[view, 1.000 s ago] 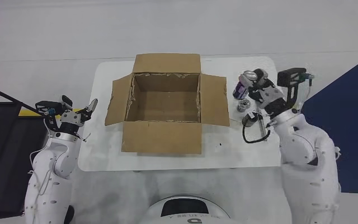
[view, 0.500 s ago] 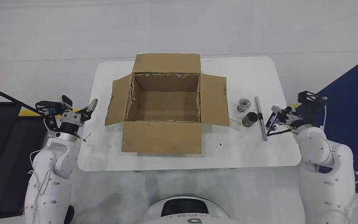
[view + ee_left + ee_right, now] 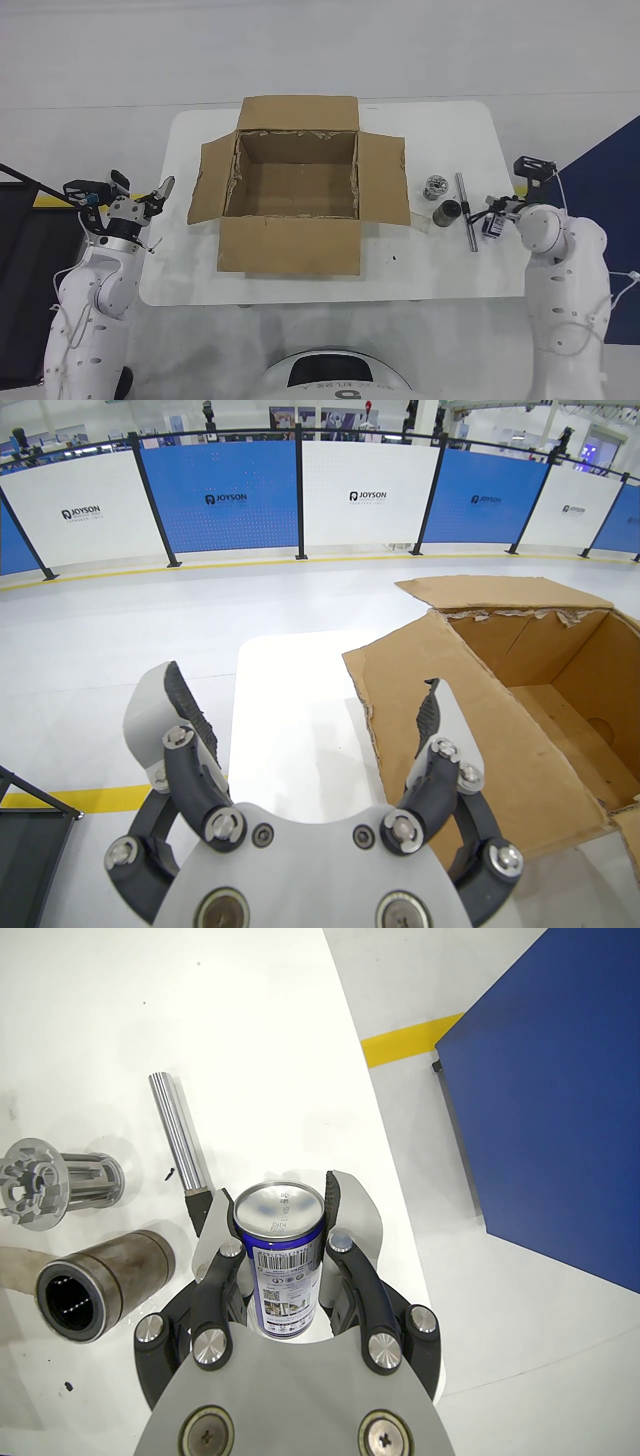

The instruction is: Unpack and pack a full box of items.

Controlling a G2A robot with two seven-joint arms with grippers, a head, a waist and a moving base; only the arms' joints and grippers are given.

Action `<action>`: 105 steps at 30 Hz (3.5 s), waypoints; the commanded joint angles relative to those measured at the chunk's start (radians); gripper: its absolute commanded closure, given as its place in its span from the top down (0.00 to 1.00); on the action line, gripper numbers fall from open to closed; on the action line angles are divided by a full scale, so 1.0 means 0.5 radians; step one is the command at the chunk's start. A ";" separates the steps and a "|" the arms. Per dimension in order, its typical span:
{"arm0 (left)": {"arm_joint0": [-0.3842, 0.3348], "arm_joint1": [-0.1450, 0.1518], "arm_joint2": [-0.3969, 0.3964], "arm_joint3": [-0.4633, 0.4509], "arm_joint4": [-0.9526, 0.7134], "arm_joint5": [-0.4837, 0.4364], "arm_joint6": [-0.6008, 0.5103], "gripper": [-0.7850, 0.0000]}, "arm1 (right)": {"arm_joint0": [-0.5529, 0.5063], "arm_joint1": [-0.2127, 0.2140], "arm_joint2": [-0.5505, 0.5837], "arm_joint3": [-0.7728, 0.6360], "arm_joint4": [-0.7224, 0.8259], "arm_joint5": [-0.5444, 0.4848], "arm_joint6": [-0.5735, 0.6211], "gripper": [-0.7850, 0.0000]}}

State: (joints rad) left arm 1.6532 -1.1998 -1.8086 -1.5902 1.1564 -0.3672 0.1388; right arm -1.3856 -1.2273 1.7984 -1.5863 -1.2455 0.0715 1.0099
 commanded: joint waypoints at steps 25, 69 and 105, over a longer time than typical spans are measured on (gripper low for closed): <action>0.000 0.000 0.000 0.000 0.000 0.000 0.000 1.00 | 0.179 0.025 -0.074 0.313 0.221 -0.139 -0.086 0.52; 0.000 0.000 0.000 0.000 0.000 0.000 0.000 1.00 | -0.232 0.044 -0.096 -0.555 0.824 -0.337 -0.586 1.00; 0.000 0.000 0.000 0.000 0.000 0.000 0.000 1.00 | 1.012 -0.115 -1.626 -0.019 0.780 -0.531 -0.037 1.00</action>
State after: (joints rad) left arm 1.6532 -1.1998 -1.8086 -1.5902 1.1564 -0.3672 0.1388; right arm -0.9256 -1.2747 1.0403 -1.6425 -0.8470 -0.2006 0.9745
